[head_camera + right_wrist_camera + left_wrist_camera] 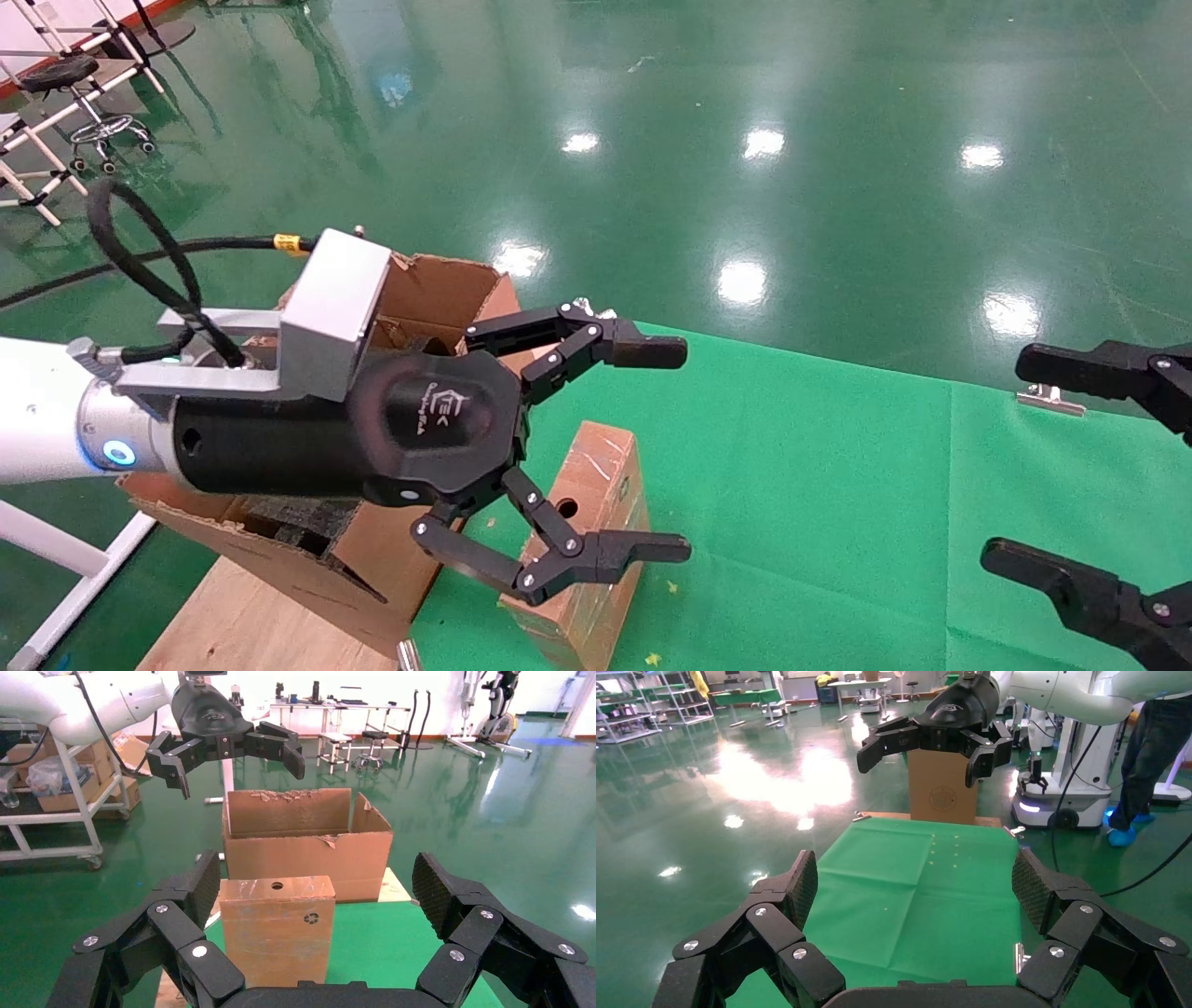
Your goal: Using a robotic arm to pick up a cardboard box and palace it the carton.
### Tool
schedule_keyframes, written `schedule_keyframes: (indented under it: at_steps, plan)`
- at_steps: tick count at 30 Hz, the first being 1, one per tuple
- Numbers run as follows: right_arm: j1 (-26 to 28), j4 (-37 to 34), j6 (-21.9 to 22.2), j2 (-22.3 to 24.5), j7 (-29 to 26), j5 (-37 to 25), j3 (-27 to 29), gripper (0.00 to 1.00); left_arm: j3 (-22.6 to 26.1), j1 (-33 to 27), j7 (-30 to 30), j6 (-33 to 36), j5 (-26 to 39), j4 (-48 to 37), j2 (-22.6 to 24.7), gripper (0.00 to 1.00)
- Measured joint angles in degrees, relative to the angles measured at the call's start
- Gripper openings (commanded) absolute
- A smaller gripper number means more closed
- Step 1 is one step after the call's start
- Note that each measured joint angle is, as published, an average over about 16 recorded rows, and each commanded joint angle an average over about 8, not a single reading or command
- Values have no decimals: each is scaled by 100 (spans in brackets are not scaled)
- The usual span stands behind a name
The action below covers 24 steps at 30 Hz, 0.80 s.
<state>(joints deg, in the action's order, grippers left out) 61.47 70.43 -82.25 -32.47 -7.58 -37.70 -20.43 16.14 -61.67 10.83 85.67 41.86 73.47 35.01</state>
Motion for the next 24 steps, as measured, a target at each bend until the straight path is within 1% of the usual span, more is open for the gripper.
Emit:
schedule_keyframes:
  at_steps: [10,11,18,19,24]
  plan:
    - [0,0,0,0,0,0,0,100,0,0,0,0,0,0,0,100]
    - [0,0,0,0,0,0,0,92,0,0,0,0,0,0,0,100]
    - [0,0,0,0,0,0,0,4,0,2,4,0,-1,-2,0,100]
    - [0,0,0,0,0,0,0,0,3,2,14,-1,-2,-5,-1,100]
    - [0,0,0,0,0,0,0,0,85,-87,185,22,100,-11,-24,100]
